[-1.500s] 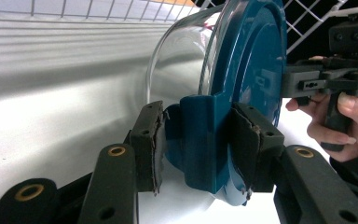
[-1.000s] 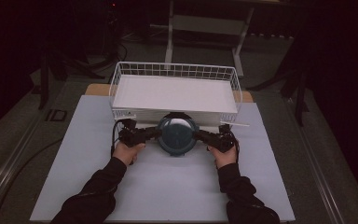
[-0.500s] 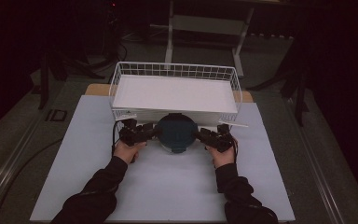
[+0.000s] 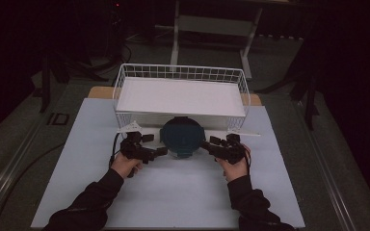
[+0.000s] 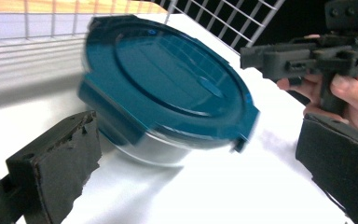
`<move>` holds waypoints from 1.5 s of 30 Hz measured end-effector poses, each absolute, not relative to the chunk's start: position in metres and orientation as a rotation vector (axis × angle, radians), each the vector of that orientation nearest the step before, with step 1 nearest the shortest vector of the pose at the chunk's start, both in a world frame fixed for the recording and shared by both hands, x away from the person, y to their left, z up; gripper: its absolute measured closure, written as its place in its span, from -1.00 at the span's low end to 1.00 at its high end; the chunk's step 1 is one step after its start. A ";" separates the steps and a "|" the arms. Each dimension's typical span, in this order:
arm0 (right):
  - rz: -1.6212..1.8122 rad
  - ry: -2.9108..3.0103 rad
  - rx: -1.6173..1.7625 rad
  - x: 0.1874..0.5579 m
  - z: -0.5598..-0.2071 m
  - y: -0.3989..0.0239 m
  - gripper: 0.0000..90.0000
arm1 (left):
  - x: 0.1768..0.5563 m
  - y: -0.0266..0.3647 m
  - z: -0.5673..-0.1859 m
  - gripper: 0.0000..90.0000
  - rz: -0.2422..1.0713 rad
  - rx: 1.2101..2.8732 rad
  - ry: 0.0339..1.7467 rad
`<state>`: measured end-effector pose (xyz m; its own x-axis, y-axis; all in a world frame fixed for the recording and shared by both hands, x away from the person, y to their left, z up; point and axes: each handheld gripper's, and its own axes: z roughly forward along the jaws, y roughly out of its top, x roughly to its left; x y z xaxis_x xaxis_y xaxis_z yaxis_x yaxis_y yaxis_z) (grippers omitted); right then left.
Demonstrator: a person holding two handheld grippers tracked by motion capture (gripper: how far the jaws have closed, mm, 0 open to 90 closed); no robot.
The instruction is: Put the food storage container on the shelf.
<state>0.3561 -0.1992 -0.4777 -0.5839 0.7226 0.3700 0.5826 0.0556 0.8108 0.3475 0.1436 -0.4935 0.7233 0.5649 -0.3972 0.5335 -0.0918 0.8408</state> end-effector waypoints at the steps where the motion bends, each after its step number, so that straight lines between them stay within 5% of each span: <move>1: 1.572 2.183 1.353 0.353 -0.477 -0.199 -0.04 | 0.344 0.145 -0.493 -1.00 0.035 1.739 0.868; 11: 1.577 2.253 1.293 0.325 -0.478 -0.191 0.29 | 0.318 0.149 -0.488 -1.00 0.051 1.777 0.824; 22: 1.513 2.379 1.235 0.307 -0.486 -0.171 0.99 | 0.298 0.159 -0.491 -1.00 0.092 1.764 0.816; 45: 1.394 2.453 1.226 0.336 -0.504 -0.136 0.99 | 0.292 0.160 -0.493 -1.00 0.137 1.777 0.793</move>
